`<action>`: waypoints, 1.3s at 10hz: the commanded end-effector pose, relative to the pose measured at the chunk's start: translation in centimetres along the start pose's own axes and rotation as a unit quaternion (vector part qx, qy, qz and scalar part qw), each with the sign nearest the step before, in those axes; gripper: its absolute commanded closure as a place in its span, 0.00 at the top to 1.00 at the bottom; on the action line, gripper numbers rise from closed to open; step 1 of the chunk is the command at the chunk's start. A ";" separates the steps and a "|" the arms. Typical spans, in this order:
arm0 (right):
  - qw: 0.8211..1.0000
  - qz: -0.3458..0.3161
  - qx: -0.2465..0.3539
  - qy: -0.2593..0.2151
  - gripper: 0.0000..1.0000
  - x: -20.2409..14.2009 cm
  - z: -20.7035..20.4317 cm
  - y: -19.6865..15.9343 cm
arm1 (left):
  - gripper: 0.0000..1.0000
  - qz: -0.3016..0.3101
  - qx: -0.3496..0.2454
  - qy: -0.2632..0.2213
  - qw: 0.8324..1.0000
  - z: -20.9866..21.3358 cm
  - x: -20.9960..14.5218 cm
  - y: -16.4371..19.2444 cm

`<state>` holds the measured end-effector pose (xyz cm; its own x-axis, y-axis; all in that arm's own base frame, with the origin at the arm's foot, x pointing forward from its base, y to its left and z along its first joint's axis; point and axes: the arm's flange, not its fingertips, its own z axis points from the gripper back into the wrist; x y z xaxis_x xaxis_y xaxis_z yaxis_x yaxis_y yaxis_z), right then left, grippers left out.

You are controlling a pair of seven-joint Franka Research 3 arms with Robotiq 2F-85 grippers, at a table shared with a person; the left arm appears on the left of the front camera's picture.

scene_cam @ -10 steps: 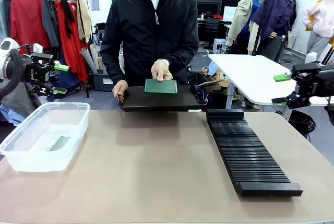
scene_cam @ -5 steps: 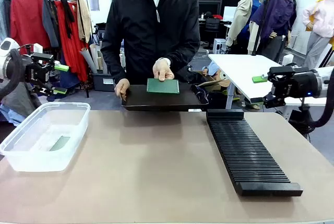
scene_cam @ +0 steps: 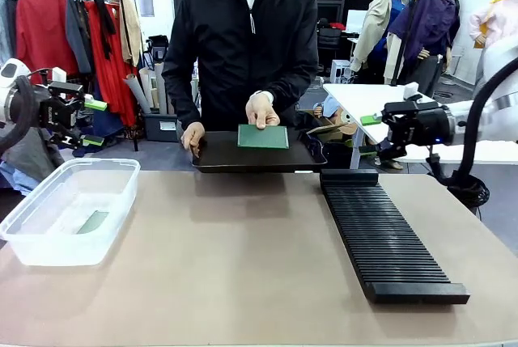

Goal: Sort PCBs into racks and boxes based on the side picked up.
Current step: Pick up the Blank PCB handed by the Human.

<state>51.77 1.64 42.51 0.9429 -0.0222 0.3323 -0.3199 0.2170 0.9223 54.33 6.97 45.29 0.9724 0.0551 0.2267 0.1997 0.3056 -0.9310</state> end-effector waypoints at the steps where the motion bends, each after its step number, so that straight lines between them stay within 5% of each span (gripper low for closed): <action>1: 1.000 0.001 0.011 -0.005 1.00 2.2 -2.1 -0.8 | 1.00 0.003 0.004 -0.002 1.000 0.1 -0.1 -0.2; 13: 0.995 0.028 0.089 0.042 1.00 6.3 -14.2 -5.4 | 1.00 0.003 0.004 -0.002 1.000 0.1 -0.1 -0.2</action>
<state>59.75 13.37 36.88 0.9379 0.0990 0.3325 -0.3400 0.0725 0.9376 54.34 6.96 45.27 0.9725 0.0551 0.2263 0.1993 0.3057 -0.9310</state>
